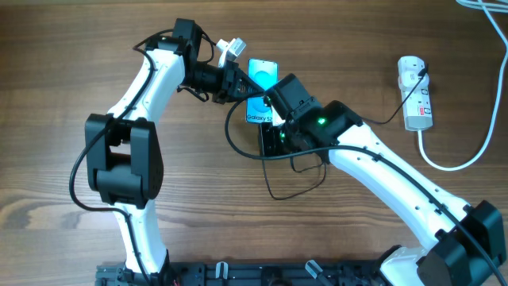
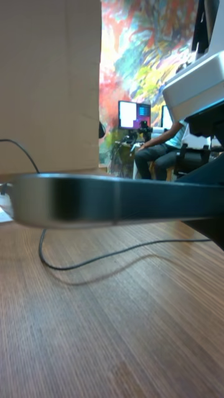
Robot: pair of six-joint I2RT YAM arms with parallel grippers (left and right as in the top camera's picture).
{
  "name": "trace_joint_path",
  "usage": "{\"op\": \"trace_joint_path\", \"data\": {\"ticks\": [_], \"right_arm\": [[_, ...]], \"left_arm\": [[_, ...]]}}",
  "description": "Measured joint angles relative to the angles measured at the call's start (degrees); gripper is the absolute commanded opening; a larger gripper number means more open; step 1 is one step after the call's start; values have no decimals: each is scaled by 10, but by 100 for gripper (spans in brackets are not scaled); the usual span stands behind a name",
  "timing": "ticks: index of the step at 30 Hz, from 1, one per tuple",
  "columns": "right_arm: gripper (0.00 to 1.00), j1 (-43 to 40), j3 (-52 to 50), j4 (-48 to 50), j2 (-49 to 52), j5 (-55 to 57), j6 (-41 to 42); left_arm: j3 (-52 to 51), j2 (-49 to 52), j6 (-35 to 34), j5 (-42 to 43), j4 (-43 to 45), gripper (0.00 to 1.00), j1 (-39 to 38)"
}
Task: Plug charger to phone and switch on socket
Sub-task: 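Push the plug into the phone's bottom port with the right gripper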
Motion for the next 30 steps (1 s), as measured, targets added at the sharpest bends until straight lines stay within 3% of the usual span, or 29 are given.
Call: {"op": "trace_joint_path", "data": {"ticks": [30], "right_arm": [[5, 0, 0, 16, 0, 0, 0]], "left_arm": [[0, 0, 0, 0, -1, 4, 0]]}}
